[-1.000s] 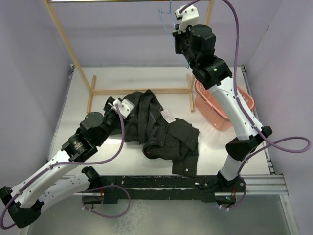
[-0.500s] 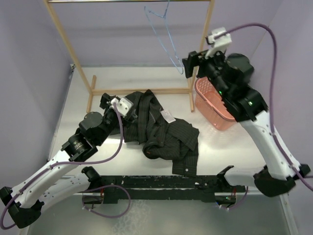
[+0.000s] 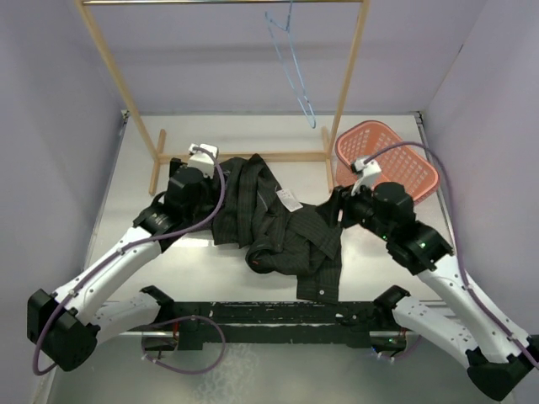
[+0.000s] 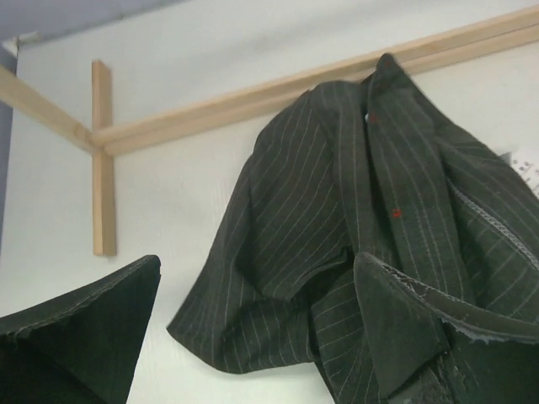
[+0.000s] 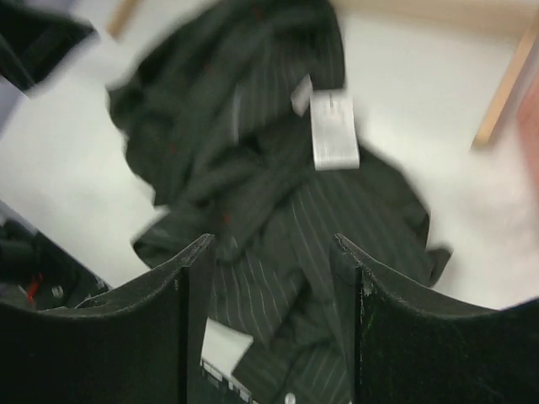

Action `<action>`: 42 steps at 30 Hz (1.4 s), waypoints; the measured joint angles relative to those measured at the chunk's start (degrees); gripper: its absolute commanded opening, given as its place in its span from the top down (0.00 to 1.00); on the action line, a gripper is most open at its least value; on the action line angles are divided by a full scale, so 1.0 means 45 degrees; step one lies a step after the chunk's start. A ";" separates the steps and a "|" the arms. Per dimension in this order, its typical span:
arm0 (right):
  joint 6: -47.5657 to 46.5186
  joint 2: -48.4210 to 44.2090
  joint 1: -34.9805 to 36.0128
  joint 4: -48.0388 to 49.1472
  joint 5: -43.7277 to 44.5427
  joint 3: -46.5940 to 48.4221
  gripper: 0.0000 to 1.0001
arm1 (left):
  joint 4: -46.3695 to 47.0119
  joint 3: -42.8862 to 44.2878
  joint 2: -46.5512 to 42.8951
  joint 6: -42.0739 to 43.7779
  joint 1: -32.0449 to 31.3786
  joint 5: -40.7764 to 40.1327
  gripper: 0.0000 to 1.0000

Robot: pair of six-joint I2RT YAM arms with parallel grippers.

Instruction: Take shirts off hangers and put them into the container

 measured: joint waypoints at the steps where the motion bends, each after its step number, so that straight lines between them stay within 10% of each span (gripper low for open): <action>1: 0.0282 -0.0019 0.0005 -0.0034 -0.0063 -0.0607 0.43 | -0.0151 0.0000 0.0267 -0.0423 0.0087 -0.0151 0.00; 9: 0.2963 0.0063 0.0000 -0.1734 0.1360 -0.2905 0.41 | 0.0500 -0.0180 0.1321 -0.3225 0.0189 -0.2880 0.00; 16: 0.4036 0.0831 -0.0005 -0.1637 0.1613 -0.3439 0.00 | 0.2574 -0.1549 0.3560 -0.5576 0.0194 -0.3900 0.00; 25: 0.5484 -0.0763 -0.0005 0.2516 -0.0670 -0.7635 0.00 | 0.6509 -0.4590 0.3580 -0.7529 0.0194 -0.2064 0.03; 42: 0.6722 0.4629 -0.0005 0.9806 -0.2215 -0.8228 0.00 | 1.3610 -0.8034 0.5484 -0.8092 0.0039 0.2885 0.23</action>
